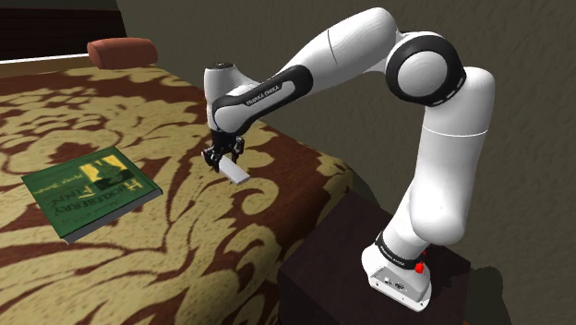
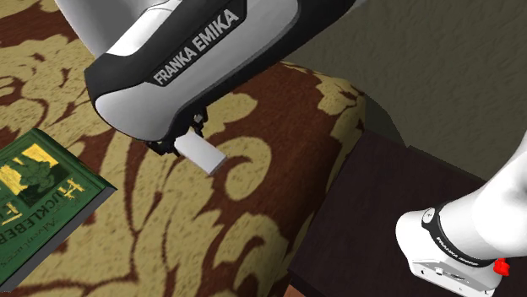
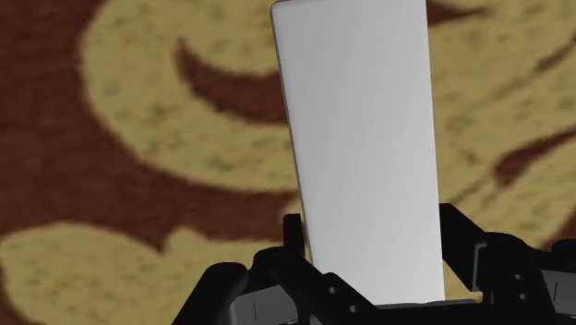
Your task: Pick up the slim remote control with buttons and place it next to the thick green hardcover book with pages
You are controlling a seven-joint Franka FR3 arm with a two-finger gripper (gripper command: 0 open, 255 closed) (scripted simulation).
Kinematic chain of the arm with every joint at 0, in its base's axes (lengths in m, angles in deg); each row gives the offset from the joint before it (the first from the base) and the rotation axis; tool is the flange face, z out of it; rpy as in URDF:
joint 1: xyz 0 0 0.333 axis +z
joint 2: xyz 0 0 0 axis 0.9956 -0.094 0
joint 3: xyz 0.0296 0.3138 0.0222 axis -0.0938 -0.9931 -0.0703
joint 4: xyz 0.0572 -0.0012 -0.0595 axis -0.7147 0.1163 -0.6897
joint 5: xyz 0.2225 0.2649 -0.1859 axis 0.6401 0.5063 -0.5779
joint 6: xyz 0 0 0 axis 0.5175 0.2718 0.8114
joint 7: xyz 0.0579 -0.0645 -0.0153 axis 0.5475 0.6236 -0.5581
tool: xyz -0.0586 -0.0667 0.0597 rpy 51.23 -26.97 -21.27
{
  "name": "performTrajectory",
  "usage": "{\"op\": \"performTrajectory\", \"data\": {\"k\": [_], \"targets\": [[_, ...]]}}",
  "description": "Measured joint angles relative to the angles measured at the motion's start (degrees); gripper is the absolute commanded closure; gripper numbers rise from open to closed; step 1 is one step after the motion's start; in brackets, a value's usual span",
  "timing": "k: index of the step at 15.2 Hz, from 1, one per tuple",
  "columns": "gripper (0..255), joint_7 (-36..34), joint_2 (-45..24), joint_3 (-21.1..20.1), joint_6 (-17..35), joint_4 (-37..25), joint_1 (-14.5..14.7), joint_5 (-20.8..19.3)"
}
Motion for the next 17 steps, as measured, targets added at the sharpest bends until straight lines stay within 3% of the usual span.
{"op": "performTrajectory", "data": {"k": [9, 14, 17], "targets": [[255, -11.3, -4.9, -2.9, -2.9, -7.3, 8.0, -1.8], [255, -17.0, -10.0, -3.9, -5.8, -15.1, 12.6, -3.0], [255, -18.1, -11.3, -4.0, -5.1, -15.7, 13.5, -3.4]]}}
